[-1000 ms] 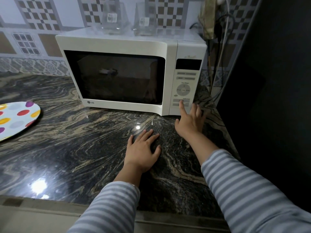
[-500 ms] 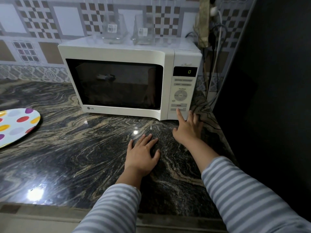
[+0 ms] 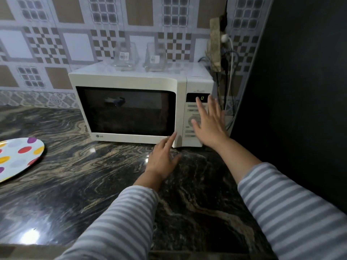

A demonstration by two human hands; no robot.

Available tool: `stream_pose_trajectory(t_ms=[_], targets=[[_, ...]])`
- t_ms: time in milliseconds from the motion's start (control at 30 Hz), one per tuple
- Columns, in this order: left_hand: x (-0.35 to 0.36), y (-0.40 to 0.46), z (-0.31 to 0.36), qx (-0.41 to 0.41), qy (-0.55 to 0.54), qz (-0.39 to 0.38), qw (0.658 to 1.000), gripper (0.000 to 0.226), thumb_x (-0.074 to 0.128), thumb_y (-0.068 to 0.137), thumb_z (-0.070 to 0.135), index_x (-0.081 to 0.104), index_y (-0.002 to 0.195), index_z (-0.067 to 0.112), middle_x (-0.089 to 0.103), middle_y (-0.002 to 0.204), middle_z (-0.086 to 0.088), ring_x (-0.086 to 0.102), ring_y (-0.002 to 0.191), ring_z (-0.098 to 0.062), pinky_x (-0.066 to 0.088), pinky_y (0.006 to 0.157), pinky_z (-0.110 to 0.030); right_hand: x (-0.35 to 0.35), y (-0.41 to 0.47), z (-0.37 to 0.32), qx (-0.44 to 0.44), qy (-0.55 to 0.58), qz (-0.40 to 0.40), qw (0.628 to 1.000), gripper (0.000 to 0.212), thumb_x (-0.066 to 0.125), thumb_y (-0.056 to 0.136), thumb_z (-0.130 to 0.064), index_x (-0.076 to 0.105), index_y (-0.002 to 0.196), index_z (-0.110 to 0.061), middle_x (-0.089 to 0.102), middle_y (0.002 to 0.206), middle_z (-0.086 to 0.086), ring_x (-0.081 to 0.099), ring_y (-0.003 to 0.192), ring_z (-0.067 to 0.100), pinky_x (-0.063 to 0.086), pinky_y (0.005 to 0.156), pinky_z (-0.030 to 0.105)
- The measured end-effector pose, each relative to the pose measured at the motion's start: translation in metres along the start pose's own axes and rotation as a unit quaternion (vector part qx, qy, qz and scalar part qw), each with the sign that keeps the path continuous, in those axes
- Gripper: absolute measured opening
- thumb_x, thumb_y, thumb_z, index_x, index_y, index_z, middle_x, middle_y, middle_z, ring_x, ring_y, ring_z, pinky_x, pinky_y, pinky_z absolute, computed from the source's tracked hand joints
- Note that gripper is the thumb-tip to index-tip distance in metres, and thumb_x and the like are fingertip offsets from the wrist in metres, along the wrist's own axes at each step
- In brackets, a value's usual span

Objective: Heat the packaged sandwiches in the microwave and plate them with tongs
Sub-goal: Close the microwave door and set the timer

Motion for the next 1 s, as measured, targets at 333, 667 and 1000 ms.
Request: stream_pose_trajectory(t_ms=[333, 667, 1000], targets=[[-0.028, 0.078, 0.041, 0.087, -0.119, 0.131, 0.98, 0.093, 0.062, 0.092, 0.014, -0.011, 0.145, 0.033, 0.035, 0.139, -0.012, 0.041, 0.122, -0.019, 0.031, 0.104, -0.02, -0.022, 0.064, -0.017, -0.09, -0.111, 0.073, 0.987, 0.062, 0.028, 0.103, -0.03, -0.009, 0.152, -0.02, -0.019, 0.159, 0.01, -0.023, 0.145, 0.028, -0.011, 0.118, 0.047], [-0.024, 0.102, 0.024, 0.095, -0.089, 0.119, 0.984, 0.099, 0.066, 0.085, 0.004, -0.002, 0.146, 0.042, 0.043, 0.082, 0.006, 0.041, 0.066, 0.0, 0.033, 0.068, -0.016, -0.011, 0.077, -0.016, -0.138, -0.165, 0.184, 0.959, 0.078, 0.049, 0.096, -0.018, -0.007, 0.151, -0.014, -0.001, 0.161, 0.01, -0.002, 0.149, 0.026, 0.001, 0.12, 0.045], [-0.028, 0.106, 0.022, 0.094, -0.098, 0.118, 0.984, 0.112, 0.061, 0.082, -0.009, 0.0, 0.135, 0.069, 0.055, 0.087, 0.001, 0.048, 0.062, -0.008, 0.038, 0.063, -0.005, -0.006, 0.081, -0.013, -0.12, -0.17, 0.165, 0.964, 0.088, 0.054, 0.092, -0.009, -0.012, 0.151, -0.017, -0.007, 0.161, 0.009, -0.009, 0.148, 0.026, -0.004, 0.119, 0.045]])
Point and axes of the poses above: each hand's wrist, its own y-axis towards the middle knuckle, its own x-axis out of the palm, z = x × y, the point moved 7 cm from there along y, towards the middle knuckle
